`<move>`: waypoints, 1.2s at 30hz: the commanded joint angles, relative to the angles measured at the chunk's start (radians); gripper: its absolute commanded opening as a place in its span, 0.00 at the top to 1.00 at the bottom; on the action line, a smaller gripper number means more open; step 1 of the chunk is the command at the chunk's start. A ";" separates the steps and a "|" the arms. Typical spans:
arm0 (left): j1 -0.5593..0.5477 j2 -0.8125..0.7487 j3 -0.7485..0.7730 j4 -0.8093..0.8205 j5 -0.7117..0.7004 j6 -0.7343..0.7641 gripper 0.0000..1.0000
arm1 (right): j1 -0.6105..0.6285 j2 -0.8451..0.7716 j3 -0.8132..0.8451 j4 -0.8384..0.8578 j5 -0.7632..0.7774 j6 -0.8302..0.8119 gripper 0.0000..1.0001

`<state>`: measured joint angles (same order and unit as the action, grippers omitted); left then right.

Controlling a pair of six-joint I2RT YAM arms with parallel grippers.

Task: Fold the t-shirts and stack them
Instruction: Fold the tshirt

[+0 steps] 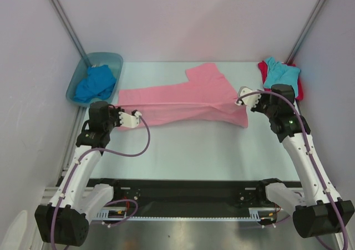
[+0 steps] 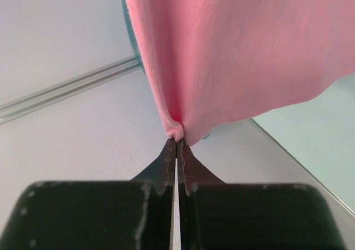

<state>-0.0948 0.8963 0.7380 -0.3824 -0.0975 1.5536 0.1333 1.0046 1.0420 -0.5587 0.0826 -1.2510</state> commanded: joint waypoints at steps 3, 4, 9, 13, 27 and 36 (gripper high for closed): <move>0.020 -0.005 -0.008 0.056 -0.011 0.016 1.00 | -0.014 0.002 0.019 0.034 0.022 -0.011 1.00; 0.020 -0.008 -0.009 0.053 -0.013 0.020 1.00 | -0.014 0.008 0.035 0.004 -0.004 -0.008 1.00; 0.021 0.000 -0.006 0.047 -0.001 0.040 1.00 | -0.008 0.058 0.110 -0.197 -0.044 0.004 1.00; 0.024 0.012 0.029 0.001 0.047 0.051 1.00 | -0.001 0.106 0.160 -0.309 -0.101 0.021 1.00; 0.021 0.222 0.241 -0.430 0.185 0.045 1.00 | 0.057 0.382 0.351 -0.682 -0.285 0.228 1.00; 0.021 0.277 0.279 -0.539 0.211 0.120 1.00 | 0.054 0.537 0.421 -0.863 -0.305 0.226 1.00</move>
<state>-0.0845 1.1667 0.9665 -0.8642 0.0593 1.6249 0.1940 1.5162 1.4105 -1.2938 -0.2089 -1.0409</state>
